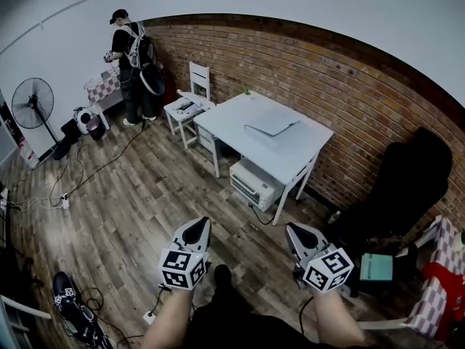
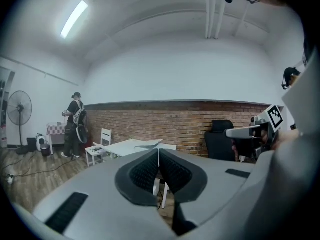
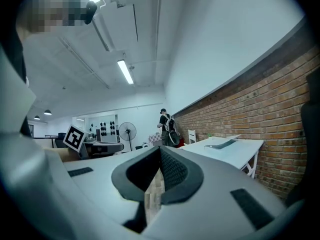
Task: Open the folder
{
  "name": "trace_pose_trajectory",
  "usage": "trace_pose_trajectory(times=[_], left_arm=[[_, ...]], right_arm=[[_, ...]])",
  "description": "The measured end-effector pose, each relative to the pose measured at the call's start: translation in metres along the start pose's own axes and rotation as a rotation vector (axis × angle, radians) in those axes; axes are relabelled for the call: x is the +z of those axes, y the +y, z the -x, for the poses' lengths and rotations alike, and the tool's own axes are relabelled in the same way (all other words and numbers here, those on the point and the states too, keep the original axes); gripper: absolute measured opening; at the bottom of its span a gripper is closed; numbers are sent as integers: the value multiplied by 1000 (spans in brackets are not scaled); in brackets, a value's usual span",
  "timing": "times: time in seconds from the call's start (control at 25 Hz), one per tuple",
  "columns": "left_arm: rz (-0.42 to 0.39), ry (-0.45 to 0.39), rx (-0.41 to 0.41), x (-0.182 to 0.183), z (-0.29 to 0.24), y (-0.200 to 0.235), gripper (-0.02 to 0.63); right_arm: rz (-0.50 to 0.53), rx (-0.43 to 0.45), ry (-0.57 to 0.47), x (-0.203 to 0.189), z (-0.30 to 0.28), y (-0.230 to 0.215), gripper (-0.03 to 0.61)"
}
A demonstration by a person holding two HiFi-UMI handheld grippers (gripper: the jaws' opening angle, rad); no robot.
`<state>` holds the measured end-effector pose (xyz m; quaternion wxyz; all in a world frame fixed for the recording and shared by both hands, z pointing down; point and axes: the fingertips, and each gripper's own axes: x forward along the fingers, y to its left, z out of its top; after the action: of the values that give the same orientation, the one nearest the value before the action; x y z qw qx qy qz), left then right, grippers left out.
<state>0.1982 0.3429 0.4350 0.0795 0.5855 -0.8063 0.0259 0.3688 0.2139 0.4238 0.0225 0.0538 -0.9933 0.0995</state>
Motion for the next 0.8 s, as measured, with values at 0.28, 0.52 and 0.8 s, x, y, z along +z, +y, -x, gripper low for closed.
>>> trace_pose_trajectory(times=[0.28, 0.52, 0.8], left_arm=[[25, 37, -41, 1, -86, 54, 20], [18, 30, -107, 30, -174, 110, 19], [25, 39, -161, 42, -257, 168, 19]], right_arm=[[-26, -25, 45, 1, -82, -47, 12], [-41, -33, 52, 17, -178, -86, 14], [-19, -60, 48, 41, -267, -118, 14]])
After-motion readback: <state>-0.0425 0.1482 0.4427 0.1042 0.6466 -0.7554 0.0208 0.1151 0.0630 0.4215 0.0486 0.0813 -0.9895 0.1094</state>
